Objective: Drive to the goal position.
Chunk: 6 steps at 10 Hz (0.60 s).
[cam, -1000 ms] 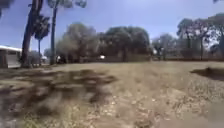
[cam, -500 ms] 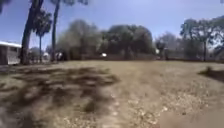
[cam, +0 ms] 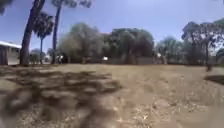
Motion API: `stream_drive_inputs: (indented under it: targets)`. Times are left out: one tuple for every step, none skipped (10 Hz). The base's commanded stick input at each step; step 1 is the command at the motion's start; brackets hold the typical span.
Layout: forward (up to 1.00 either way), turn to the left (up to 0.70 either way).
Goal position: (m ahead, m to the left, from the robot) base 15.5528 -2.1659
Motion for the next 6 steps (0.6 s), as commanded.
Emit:
stream_drive_inputs:
  targets:
    - [0.70, -0.35]
    - [0.70, 0.00]
    - [0.70, 0.00]
    - [0.70, 0.00]
    - [0.70, -0.23]
    - [0.70, -0.32]
